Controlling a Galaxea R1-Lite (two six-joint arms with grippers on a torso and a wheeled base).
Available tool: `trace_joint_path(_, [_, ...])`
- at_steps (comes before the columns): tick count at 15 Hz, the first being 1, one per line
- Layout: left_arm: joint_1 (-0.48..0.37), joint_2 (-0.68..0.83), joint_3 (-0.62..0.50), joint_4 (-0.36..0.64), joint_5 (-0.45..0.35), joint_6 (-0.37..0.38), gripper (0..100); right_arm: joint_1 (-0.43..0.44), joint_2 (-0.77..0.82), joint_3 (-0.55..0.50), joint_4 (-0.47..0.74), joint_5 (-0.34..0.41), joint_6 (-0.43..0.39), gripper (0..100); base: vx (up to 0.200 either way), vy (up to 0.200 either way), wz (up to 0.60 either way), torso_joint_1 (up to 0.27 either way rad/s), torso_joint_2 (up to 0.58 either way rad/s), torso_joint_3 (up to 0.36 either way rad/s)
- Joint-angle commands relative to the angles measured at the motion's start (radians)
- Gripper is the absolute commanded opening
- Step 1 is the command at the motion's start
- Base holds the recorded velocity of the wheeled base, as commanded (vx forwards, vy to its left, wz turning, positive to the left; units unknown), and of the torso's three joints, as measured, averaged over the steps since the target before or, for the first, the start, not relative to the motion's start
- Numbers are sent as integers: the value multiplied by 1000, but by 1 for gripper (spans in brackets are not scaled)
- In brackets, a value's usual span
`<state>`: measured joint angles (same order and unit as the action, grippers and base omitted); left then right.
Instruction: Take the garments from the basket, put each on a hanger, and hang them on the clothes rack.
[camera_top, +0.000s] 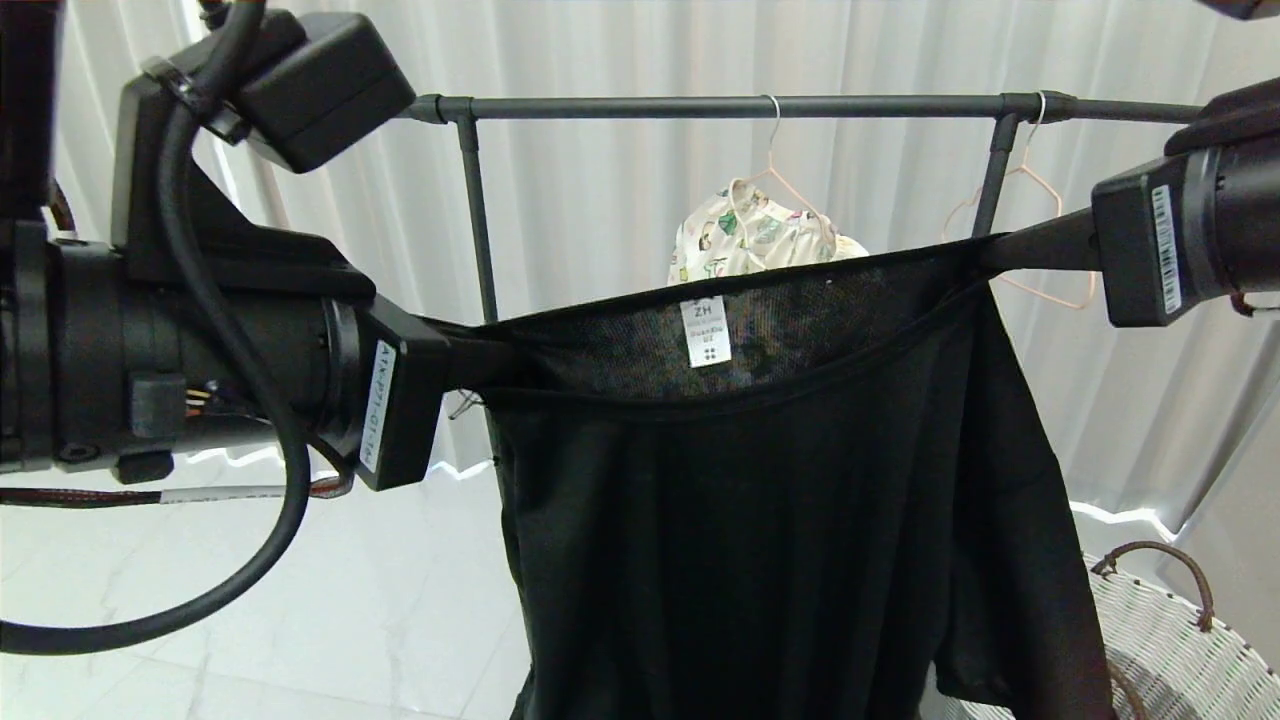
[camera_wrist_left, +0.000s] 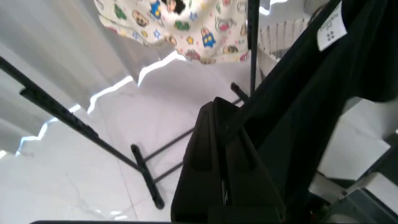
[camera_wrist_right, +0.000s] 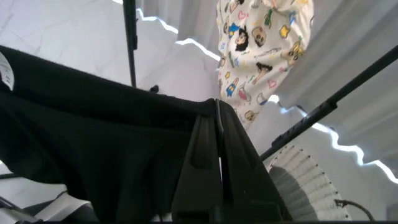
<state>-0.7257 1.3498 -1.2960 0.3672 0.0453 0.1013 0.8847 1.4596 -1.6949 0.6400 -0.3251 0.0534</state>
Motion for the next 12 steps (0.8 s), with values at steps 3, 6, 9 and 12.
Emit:
trace_joint_path(3, [-21,-12,-9,-4,71,-3,0,0,-7,-8,1,0,-10,0,0,0,0,0,0,0])
trace_joint_path(6, [-52,-20,-16,-10,111,-5,0,-4,-36,4,3,-2,-10,0,0,0,0,0,0,0])
trace_joint_path(9, [-60,-21,-14,-27,110,-3,0,-4,-77,31,46,1,-6,0,0,0,0,0,0,0])
trace_joint_path(12, [-63,37,-28,-137,105,2,0,2,-188,80,170,29,-3,0,0,0,0,0,0,0])
